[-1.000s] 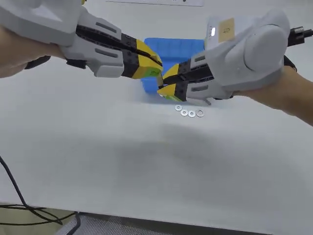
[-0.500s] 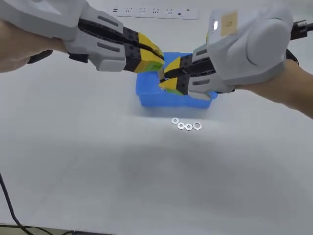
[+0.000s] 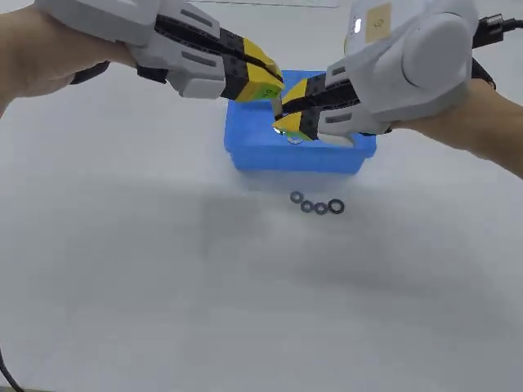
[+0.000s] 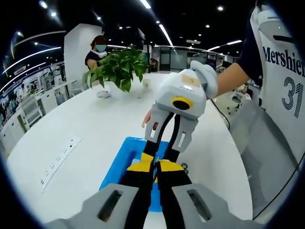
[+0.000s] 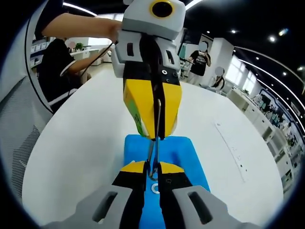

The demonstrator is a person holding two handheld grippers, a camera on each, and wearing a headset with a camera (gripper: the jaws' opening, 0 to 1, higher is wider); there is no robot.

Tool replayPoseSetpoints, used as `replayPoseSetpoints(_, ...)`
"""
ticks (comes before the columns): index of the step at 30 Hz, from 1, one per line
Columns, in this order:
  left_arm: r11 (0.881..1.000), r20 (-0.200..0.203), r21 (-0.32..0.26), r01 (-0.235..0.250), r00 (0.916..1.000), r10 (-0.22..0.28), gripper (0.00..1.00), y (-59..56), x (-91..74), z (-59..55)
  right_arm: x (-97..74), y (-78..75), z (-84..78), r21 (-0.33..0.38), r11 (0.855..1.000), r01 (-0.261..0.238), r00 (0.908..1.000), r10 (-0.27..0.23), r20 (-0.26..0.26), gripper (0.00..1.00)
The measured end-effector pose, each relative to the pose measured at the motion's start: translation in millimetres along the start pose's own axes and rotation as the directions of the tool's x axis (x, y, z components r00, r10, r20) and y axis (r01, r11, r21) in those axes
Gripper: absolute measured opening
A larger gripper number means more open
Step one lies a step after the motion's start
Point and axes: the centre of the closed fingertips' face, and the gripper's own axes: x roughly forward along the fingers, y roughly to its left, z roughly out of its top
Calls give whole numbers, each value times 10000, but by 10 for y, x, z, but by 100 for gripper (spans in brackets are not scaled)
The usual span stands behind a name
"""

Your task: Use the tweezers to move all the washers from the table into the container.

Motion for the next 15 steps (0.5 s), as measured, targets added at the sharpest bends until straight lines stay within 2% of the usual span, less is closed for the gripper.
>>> replayPoseSetpoints(5,9999,-64,-149,46,10000,-47,6,41,32,-90,125,-29,-102,200,9996,-204,9998,205,-36,10)
replayPoseSetpoints(9,9994,-35,-339,49,10000,-51,6,76,36,-138,152,-31,-116,366,9990,-259,9997,260,-23,10)
replayPoseSetpoints(13,9993,-83,-376,85,9999,-88,6,66,60,-164,165,-12,-137,428,9985,-347,9993,351,-85,10)
replayPoseSetpoints(15,9989,17,-466,42,10000,-41,6,84,61,-148,155,-14,-141,560,9979,-333,9994,336,-55,10)
